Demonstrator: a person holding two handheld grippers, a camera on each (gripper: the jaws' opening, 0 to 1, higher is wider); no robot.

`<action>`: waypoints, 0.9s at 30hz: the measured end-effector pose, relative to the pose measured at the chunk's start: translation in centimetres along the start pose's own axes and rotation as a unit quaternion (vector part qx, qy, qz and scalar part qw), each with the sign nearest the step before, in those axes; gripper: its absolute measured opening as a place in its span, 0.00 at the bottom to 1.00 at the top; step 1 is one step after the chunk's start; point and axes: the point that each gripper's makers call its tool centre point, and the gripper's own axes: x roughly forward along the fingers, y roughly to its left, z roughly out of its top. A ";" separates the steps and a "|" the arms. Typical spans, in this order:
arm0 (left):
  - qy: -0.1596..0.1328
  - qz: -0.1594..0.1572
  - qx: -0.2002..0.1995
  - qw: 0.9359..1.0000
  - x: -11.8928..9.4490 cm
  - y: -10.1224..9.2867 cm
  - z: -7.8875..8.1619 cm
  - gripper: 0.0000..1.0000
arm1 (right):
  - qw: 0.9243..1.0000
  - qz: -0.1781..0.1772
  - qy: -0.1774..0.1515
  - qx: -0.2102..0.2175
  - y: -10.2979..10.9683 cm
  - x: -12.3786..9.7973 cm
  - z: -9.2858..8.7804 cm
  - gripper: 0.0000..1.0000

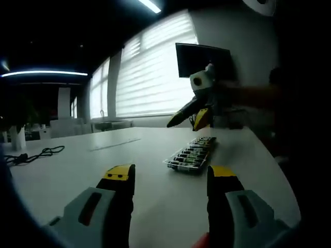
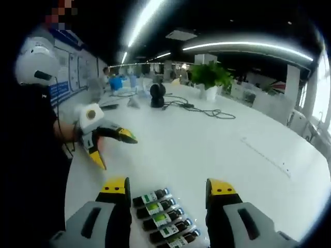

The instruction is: Grip medicine bottles put into box

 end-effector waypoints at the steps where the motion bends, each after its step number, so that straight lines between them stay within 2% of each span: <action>1: 0.000 0.001 -0.001 1.000 0.0 0.1 0.0 0.50 | 1.000 -0.011 -0.012 0.007 0.0 -0.4 -0.1 0.54; 3: -0.001 0.006 -0.002 1.000 0.0 0.3 0.1 0.51 | 0.998 -0.034 -0.047 0.022 0.2 -1.4 -0.2 0.54; 8: -0.012 0.020 -0.015 1.000 -0.3 0.8 0.7 0.51 | 0.993 -0.086 -0.078 0.037 0.4 -3.9 -1.2 0.55; 12: -0.015 0.045 -0.014 0.999 -0.5 1.6 1.0 0.52 | 0.982 -0.131 -0.117 0.069 -0.2 -6.9 -1.6 0.54; 17: -0.009 0.063 -0.011 0.998 -1.3 2.0 1.0 0.56 | 0.971 -0.179 -0.137 0.082 -1.3 -10.2 -3.1 0.54; 19: -0.007 0.076 -0.008 0.997 -1.8 2.3 1.2 0.57 | 0.963 -0.205 -0.148 0.094 -2.1 -11.2 -3.8 0.54; 22: -0.019 0.096 -0.027 0.995 -2.5 2.6 1.7 0.58 | 0.957 -0.217 -0.160 0.110 -2.1 -12.2 -4.7 0.54; 27: -0.016 0.104 -0.022 0.994 -3.2 2.2 2.1 0.58 | 0.944 -0.244 -0.178 0.132 -2.4 -14.4 -6.1 0.54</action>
